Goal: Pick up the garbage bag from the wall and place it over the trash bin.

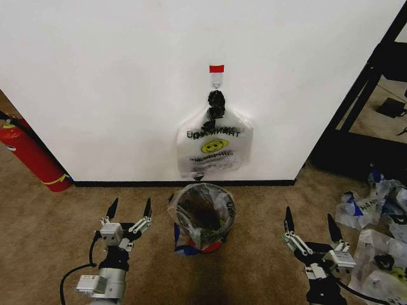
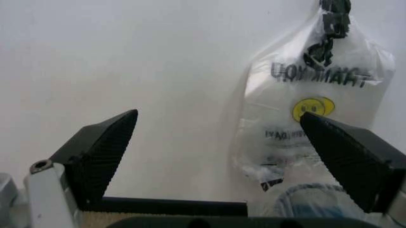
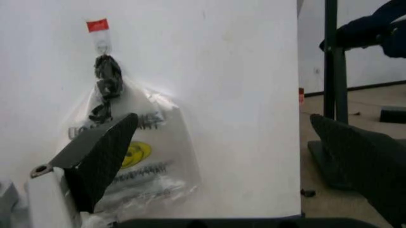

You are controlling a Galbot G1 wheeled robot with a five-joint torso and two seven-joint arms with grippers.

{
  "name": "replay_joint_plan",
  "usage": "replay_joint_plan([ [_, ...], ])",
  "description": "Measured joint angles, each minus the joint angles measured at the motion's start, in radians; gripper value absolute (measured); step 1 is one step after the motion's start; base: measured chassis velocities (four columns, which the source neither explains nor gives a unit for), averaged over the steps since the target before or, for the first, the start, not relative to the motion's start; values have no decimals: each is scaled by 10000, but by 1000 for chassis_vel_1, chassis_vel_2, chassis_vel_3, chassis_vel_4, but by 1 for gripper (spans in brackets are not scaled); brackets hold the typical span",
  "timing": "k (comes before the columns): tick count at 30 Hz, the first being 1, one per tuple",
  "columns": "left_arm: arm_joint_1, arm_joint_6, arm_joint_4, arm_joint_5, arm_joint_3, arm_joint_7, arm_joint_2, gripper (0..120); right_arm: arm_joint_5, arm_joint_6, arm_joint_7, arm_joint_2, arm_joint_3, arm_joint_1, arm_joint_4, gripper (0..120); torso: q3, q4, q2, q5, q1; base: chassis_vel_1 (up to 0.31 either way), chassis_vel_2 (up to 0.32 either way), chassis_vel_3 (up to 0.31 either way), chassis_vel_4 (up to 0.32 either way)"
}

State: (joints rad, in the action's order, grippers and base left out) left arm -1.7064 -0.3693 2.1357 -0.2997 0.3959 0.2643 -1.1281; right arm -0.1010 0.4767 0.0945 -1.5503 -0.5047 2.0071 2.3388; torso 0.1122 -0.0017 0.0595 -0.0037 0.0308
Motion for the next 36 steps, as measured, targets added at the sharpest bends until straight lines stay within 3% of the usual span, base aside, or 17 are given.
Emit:
replay_joint_plan([
  [14,255,398,-23,19,-456,160,126,100,810,-499,411,-380,457,41,331,100,0,1,0,0,1,0,0,0,0],
  [36,444,862,194,145,-815,389,350,100,1323,-414,452,-577,690,32,305,100,1,1,0,0,1,0,0,0,0],
])
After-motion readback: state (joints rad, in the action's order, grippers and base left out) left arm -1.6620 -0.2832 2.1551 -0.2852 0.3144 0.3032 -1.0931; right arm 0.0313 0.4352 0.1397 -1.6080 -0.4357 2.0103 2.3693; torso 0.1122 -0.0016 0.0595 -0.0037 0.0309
